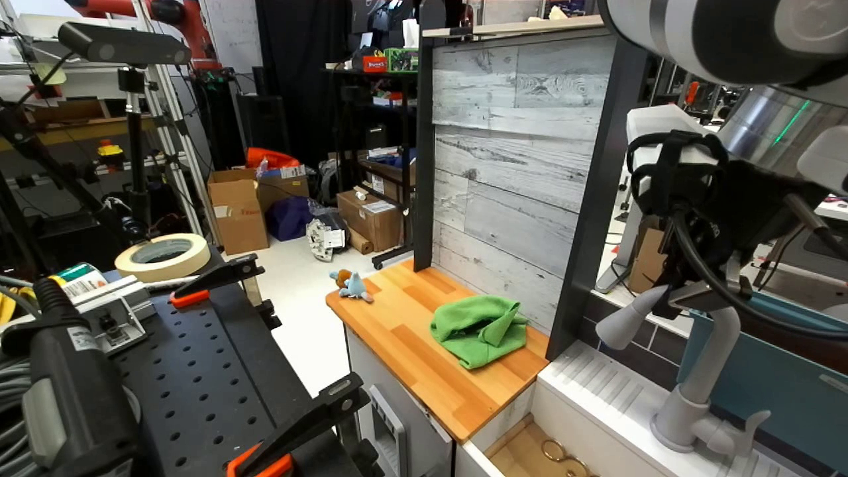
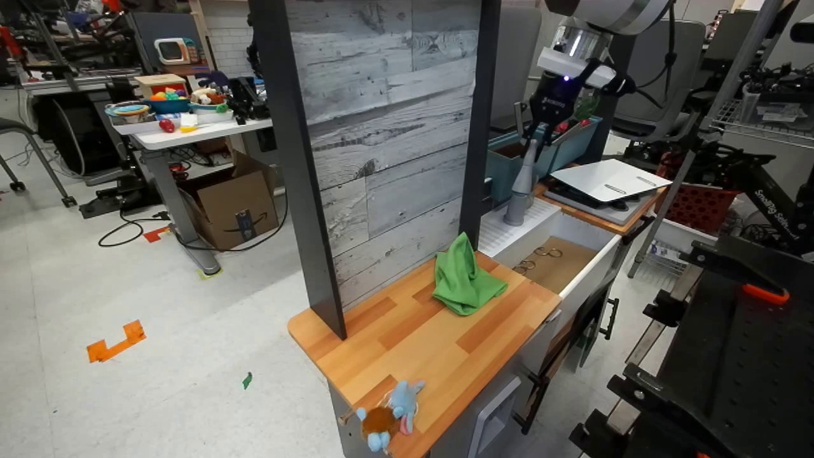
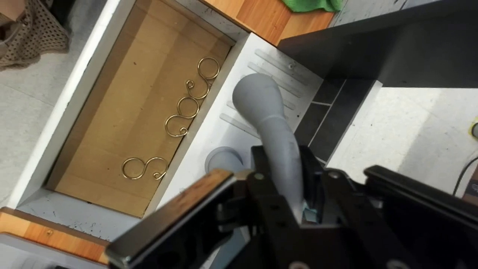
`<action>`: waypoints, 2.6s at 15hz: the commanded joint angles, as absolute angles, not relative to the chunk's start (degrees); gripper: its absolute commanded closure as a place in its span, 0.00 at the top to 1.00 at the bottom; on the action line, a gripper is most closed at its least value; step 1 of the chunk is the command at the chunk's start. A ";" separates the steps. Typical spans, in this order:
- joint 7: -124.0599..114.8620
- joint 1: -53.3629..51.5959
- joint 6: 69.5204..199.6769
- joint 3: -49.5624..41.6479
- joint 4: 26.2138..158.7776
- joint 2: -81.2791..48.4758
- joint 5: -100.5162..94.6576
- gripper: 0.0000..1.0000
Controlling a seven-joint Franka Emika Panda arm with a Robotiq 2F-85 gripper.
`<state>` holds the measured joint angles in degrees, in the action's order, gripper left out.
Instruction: Move the tap
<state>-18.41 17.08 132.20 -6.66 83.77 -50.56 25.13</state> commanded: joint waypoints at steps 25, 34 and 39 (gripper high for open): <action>-2.51 15.95 115.21 -14.41 78.66 -49.36 1.50 0.56; -9.48 14.31 104.41 -16.75 76.15 -48.95 -3.02 1.00; -6.26 13.61 107.93 -16.57 87.48 -39.19 -7.27 1.00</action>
